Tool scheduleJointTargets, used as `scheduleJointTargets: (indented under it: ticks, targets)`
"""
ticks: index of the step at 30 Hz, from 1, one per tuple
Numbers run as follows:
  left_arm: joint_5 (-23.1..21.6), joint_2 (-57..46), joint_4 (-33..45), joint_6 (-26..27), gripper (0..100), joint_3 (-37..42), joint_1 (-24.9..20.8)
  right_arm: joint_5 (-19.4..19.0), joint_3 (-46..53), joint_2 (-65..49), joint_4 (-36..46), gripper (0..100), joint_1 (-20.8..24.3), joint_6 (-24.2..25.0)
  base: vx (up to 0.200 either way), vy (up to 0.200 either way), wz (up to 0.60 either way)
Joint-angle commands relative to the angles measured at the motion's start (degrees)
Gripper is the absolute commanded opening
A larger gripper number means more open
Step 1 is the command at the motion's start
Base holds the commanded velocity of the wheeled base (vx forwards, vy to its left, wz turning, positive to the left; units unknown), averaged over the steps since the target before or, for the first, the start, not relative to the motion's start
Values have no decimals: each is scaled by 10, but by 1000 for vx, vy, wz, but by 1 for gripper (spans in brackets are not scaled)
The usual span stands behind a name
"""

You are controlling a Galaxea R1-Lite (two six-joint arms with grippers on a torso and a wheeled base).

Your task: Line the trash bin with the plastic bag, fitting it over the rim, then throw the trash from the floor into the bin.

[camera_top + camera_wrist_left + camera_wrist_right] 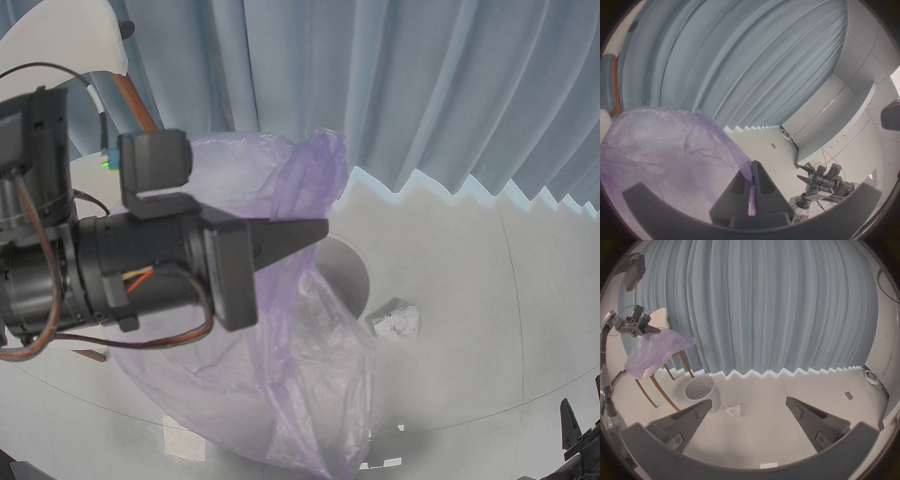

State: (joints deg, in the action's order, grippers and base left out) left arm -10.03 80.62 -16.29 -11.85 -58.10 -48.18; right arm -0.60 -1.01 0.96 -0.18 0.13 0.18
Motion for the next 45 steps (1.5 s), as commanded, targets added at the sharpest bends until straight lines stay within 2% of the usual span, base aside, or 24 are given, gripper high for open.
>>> scheduleJointTargets:
  ticks: [1, 10, 19, 28, 32, 35, 38, 39, 40, 42, 45]
  targets:
    - [0, 58, -22, 0, 0, -32, -2, 1, 10, -10, 0, 100, 0, 0, 0, 0, 0]
    - [0, 113, -51, -4, 0, -88, -7, 1, 10, -10, -1, 100, 0, 0, 0, 0, 0]
    - [2, 161, -51, -8, 0, -132, -35, 0, 10, -10, -1, 100, 0, 0, 0, 0, 0]
    - [3, 190, -52, -7, 0, -158, -25, 0, 10, -10, 0, 100, 0, 0, 0, 0, 0]
    - [3, 205, -51, -3, 0, -188, 0, 0, 10, -10, -1, 100, 0, 0, 0, 0, 0]
    - [6, 209, -45, 0, 0, -180, 16, 0, 10, -10, -1, 100, 0, -1, 0, 0, 0]
    - [7, 212, -51, 32, 0, -154, 41, 0, 10, -10, -1, 100, 0, 0, 0, 0, 0]
    - [7, 213, -52, 66, 0, -143, 59, 1, 10, -10, -1, 100, 0, 0, 0, 0, 0]
    - [7, 213, -52, 69, 0, -142, 61, 0, 10, -10, -1, 100, 0, 0, 0, 0, 0]
    - [5, 224, -56, 123, 0, -121, 96, 1, 10, -10, -1, 100, 0, 0, 0, 0, 0]
    - [7, 226, -69, 147, 0, -100, 124, 1, 10, -10, -1, 100, 0, 0, 0, 0, 0]
